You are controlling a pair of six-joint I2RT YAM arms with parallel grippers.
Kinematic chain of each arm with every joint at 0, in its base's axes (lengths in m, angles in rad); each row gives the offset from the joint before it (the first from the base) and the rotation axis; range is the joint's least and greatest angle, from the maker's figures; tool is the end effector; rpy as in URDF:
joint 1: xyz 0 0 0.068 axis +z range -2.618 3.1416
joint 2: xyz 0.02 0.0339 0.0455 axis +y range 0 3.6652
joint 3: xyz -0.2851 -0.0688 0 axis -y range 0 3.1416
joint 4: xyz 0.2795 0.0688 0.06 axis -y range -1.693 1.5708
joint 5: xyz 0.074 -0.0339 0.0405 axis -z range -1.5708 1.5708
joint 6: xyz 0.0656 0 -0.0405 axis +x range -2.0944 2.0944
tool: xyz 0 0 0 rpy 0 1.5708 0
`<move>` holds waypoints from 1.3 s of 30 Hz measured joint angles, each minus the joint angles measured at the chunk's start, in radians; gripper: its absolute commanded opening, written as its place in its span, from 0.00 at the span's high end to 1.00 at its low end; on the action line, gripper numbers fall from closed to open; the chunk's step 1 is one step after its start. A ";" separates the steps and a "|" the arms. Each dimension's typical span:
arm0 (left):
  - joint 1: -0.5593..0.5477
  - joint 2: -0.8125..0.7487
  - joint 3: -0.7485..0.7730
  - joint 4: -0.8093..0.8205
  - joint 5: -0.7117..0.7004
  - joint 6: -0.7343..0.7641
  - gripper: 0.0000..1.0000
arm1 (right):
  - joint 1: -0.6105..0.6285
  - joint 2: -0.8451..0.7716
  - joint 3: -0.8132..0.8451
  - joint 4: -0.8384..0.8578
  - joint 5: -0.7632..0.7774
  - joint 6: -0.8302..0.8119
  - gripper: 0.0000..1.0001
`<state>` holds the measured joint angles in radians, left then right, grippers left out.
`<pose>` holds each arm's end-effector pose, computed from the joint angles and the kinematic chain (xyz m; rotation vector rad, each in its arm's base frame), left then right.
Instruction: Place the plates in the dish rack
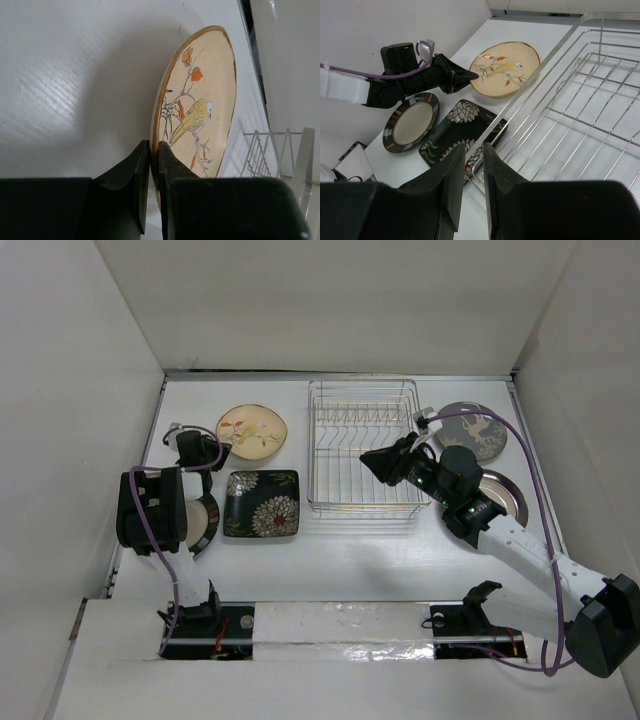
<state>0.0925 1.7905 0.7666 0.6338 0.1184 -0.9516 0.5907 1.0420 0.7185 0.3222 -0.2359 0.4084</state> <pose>0.4064 0.0299 0.1313 -0.9373 1.7901 -0.6722 0.2390 0.1787 0.3275 -0.3436 1.6205 0.9581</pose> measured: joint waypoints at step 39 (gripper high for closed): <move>0.070 -0.521 0.075 -0.076 0.341 0.047 1.00 | 0.000 0.426 0.506 -0.090 0.003 -0.005 0.00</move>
<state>0.1623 1.2694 0.8417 0.5583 0.4591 -0.9051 0.5907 1.4681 1.2243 0.2317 -0.2333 0.4030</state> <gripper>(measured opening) 0.068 0.986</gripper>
